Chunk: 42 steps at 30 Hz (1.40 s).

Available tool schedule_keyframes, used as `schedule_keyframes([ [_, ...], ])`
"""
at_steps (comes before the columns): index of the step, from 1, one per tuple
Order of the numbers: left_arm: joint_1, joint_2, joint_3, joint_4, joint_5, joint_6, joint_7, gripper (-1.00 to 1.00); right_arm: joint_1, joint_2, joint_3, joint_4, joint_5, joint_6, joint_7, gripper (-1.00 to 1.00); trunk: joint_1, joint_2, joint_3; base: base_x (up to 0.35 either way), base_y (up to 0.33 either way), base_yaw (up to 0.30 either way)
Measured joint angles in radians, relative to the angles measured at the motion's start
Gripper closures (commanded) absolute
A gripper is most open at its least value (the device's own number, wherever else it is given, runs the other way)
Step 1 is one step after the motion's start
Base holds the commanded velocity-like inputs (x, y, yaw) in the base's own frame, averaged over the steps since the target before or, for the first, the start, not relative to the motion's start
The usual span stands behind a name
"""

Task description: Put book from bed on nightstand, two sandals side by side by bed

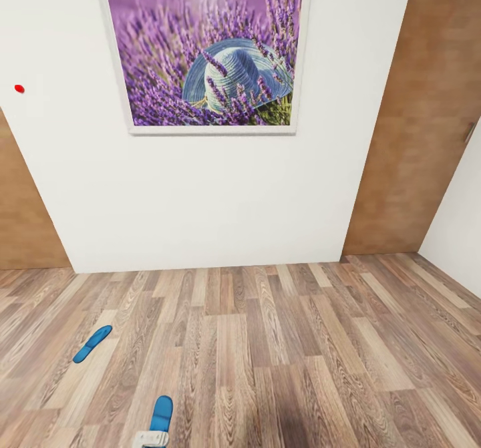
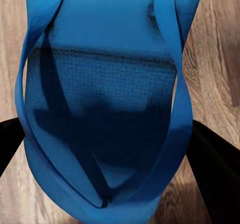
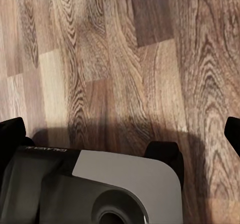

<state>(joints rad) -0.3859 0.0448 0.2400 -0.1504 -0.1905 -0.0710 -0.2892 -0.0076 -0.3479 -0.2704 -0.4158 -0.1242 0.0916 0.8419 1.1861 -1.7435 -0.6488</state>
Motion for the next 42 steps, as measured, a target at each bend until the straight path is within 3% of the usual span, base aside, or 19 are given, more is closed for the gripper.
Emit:
schedule_keyframes([
  [18,0.0,-0.008,-0.005,0.023,-0.006,-0.002,0.0,1.0,0.0,0.001,0.0,0.0,0.0,0.0,0.0,-1.0,-0.001,0.0,0.0,0.249,0.0,0.0],
  [26,0.0,-0.005,-0.059,0.034,-0.072,-0.003,0.007,1.0,0.0,0.0,0.001,0.0,0.005,0.0,0.0,-1.0,0.0,0.0,0.0,0.299,0.0,0.0],
  [42,0.0,-0.006,-0.063,0.035,-0.076,-0.003,0.024,1.0,0.0,0.0,-0.001,0.0,0.0,0.0,0.0,-1.0,0.0,0.0,0.0,0.024,0.0,0.0],
])
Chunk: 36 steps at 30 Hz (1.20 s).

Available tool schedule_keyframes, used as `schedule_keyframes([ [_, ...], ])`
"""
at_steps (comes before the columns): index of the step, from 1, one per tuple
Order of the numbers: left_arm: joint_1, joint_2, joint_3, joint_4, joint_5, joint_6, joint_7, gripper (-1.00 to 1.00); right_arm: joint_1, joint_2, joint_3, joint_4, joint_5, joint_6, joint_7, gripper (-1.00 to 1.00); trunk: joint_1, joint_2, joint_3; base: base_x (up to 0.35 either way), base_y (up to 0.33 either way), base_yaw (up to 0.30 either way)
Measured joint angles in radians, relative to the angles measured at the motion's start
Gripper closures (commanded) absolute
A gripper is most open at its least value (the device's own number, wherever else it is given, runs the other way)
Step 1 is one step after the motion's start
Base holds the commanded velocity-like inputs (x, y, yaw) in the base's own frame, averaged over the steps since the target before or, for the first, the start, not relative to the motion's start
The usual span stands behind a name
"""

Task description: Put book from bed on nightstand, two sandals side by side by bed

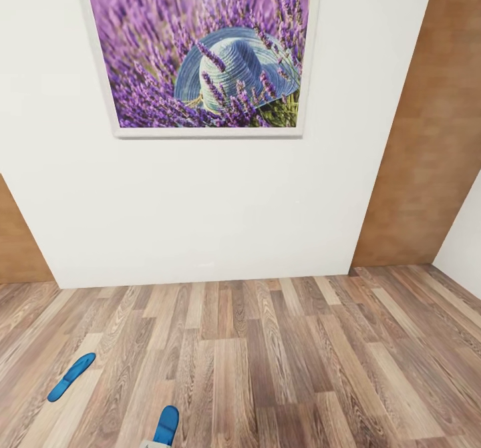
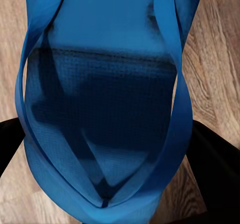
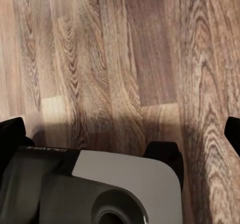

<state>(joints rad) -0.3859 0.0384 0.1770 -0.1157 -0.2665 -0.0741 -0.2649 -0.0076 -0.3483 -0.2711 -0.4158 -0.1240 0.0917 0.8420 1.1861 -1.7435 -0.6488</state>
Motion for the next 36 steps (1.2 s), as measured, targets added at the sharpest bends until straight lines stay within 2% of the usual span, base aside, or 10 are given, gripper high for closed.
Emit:
schedule_keyframes([
  [19,0.0,0.0,0.003,0.0,0.001,0.0,0.002,1.0,-0.001,0.001,0.001,0.0,-0.001,0.0,0.0,-1.0,-0.001,0.0,0.0,0.276,-0.058,0.0],
  [36,0.0,0.0,0.003,0.0,0.002,0.0,0.002,1.0,0.0,0.001,0.001,0.0,-0.001,0.0,0.0,-1.0,-0.001,0.0,0.0,0.309,-0.128,0.0],
])
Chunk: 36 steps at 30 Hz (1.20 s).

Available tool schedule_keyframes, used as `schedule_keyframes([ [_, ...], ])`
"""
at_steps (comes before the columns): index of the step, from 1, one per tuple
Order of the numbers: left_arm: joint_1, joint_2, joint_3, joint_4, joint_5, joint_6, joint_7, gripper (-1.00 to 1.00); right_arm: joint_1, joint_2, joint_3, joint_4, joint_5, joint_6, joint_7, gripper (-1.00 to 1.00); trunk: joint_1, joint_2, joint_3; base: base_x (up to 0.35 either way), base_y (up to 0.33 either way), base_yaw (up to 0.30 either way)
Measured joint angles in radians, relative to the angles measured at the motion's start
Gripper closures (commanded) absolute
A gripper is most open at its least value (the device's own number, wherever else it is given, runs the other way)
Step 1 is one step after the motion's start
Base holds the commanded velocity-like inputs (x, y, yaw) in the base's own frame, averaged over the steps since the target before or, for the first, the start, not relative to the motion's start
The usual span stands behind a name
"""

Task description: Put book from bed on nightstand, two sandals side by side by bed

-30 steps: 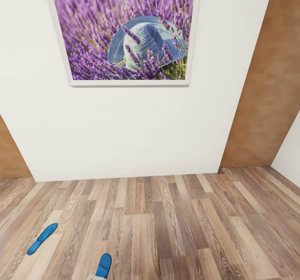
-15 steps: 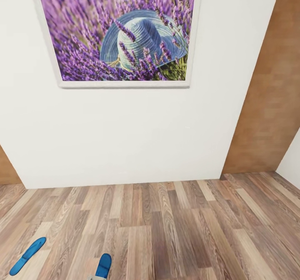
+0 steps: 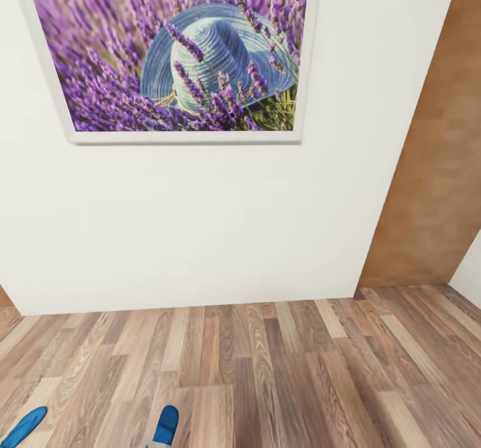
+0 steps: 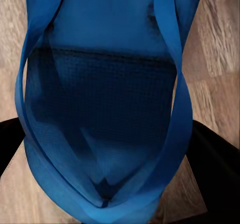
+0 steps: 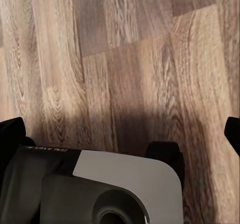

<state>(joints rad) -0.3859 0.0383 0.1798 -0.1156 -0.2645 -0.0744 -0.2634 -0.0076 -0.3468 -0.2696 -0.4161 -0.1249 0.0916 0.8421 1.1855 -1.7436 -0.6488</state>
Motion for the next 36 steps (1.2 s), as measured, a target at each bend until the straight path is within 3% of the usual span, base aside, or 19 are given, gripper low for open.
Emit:
schedule_keyframes([
  [26,0.0,-0.001,0.0,0.0,0.0,0.0,0.0,1.0,0.0,0.0,0.001,0.0,0.0,0.0,0.0,-1.0,0.0,0.0,0.0,0.323,-0.005,0.003],
  [36,0.0,-0.001,0.0,0.0,0.0,0.0,0.0,1.0,0.0,0.0,0.001,0.001,0.0,0.0,0.0,-1.0,0.0,0.0,0.0,0.246,0.0,0.221],
])
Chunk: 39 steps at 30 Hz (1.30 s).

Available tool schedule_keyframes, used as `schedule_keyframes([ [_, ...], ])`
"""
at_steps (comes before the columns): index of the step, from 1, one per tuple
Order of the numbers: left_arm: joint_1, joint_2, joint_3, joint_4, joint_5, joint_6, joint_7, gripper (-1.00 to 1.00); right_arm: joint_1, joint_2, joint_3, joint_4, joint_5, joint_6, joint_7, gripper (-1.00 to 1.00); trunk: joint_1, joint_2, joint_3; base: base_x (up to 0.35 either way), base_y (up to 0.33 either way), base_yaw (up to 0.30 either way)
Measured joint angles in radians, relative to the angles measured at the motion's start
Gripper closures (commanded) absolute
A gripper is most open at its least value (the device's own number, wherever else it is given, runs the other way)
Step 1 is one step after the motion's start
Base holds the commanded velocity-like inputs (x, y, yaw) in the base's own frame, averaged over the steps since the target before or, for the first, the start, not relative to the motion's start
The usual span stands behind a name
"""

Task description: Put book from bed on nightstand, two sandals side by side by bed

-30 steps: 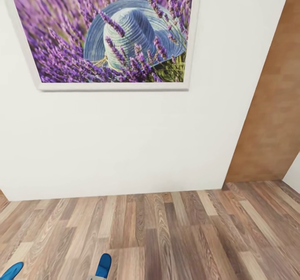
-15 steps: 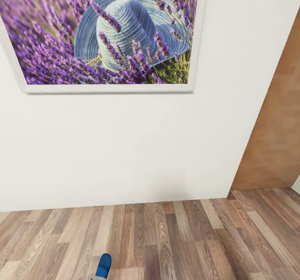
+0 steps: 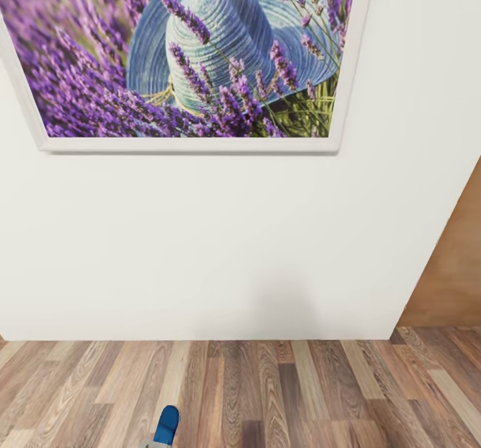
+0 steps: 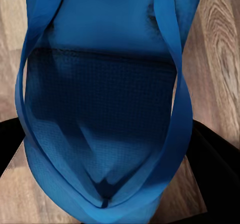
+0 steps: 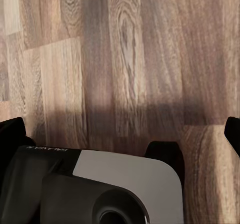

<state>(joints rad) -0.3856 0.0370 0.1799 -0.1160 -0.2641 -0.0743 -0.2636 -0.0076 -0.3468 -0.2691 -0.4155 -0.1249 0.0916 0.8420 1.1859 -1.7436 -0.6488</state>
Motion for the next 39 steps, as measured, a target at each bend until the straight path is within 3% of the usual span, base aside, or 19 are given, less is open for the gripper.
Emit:
schedule_keyframes([
  [9,0.0,0.0,-0.001,0.0,0.0,0.0,0.0,1.0,0.0,0.0,0.0,0.0,0.0,0.0,0.0,-1.0,0.0,0.0,0.0,0.093,0.0,0.151],
  [30,0.0,-0.007,0.0,0.0,0.0,0.0,0.0,1.0,0.0,0.0,0.0,0.0,0.0,0.0,0.0,-1.0,0.0,0.0,0.0,0.319,0.0,0.01],
  [39,0.0,-0.008,0.0,0.0,0.0,0.0,0.0,1.0,0.0,0.0,0.0,0.0,0.0,0.0,0.0,-1.0,0.0,0.0,0.0,0.326,0.0,0.21],
])
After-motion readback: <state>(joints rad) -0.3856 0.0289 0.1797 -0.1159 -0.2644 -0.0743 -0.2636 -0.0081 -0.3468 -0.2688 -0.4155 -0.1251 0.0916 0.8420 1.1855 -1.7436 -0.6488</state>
